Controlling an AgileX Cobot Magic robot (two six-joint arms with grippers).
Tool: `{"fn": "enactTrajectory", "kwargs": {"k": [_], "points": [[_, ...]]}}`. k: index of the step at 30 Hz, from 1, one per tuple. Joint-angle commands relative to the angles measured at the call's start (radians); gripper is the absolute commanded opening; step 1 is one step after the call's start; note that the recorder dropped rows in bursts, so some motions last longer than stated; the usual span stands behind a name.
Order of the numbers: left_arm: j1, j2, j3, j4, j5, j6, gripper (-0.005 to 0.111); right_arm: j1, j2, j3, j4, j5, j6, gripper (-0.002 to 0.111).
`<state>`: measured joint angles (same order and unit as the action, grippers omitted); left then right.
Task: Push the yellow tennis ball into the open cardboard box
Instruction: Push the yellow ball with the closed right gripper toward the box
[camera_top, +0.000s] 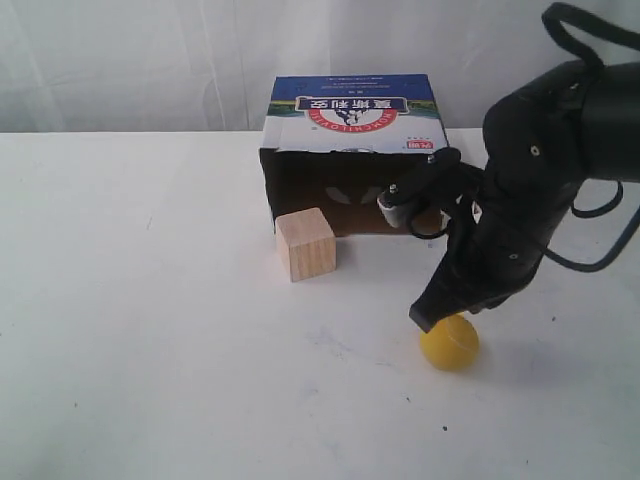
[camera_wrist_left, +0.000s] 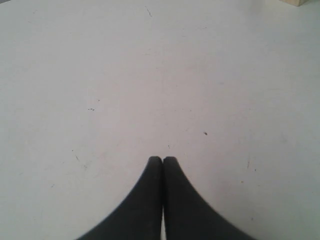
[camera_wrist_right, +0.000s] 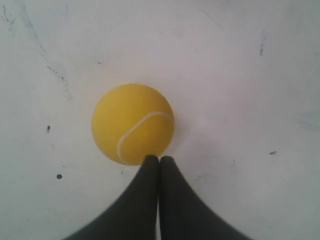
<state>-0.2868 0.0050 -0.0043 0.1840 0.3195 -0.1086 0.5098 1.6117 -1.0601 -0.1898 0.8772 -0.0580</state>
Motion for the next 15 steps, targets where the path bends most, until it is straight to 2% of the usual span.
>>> {"fn": "enactTrajectory", "kwargs": {"k": [1,15], "points": [[-0.005,-0.005,0.004,0.003,0.014,0.002,0.0,-0.004,0.034,0.045,-0.006,-0.022,0.018,0.0],[-0.005,-0.005,0.004,0.003,0.014,0.002,0.0,-0.004,0.107,0.04,-0.014,-0.149,0.018,0.0]]}}
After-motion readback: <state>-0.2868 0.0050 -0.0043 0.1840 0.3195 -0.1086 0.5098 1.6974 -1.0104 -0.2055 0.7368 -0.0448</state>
